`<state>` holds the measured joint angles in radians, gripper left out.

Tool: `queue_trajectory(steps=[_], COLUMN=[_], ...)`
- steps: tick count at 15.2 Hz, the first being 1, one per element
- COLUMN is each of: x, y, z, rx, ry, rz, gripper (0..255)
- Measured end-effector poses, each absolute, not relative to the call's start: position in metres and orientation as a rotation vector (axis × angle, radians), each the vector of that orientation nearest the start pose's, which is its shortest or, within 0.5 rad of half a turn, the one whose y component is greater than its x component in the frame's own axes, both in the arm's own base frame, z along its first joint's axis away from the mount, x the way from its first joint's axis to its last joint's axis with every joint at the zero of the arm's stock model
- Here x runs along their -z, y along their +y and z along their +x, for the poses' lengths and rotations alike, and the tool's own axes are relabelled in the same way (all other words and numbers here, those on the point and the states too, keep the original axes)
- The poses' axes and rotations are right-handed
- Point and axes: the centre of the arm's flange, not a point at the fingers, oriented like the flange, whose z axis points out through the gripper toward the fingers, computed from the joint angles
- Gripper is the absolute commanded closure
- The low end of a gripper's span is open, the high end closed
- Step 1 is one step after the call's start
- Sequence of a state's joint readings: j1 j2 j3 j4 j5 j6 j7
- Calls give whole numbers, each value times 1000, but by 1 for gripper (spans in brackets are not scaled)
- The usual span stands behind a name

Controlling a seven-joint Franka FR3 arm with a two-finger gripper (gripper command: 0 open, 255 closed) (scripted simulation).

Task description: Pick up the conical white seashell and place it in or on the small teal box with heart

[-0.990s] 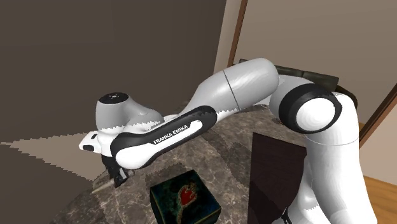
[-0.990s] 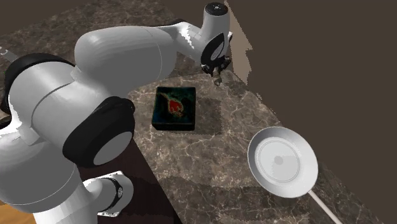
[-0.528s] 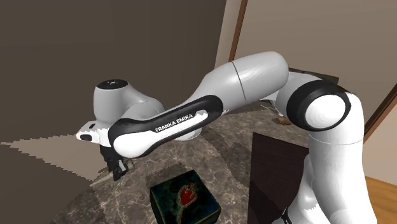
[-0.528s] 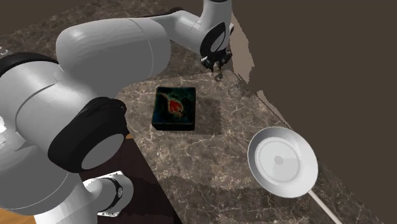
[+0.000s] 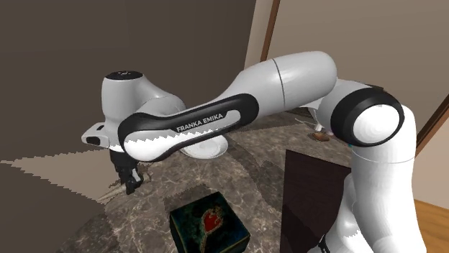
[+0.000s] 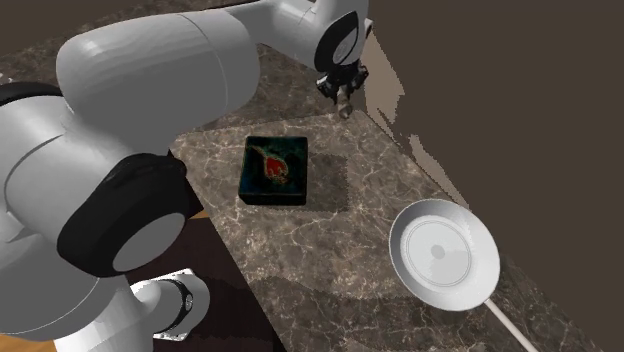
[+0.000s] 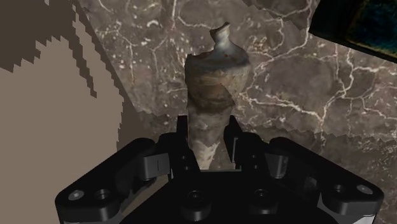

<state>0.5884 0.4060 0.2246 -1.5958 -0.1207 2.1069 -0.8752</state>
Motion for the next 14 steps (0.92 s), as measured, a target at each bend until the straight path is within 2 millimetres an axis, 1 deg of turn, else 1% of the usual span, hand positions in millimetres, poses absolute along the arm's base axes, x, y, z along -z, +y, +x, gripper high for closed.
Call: queue_trajectory(steps=[3, 5, 6, 8, 14], x=[-428, -430, -429, -431, -430], y=[478, 467, 463, 443, 396], z=[486, 475, 466, 446, 385], rx=[-180, -180, -180, -180, -179], ry=[2360, 2360, 2360, 2361, 2361], rz=[2029, 2030, 2030, 2029, 2029], gripper=[255, 255, 255, 255, 255])
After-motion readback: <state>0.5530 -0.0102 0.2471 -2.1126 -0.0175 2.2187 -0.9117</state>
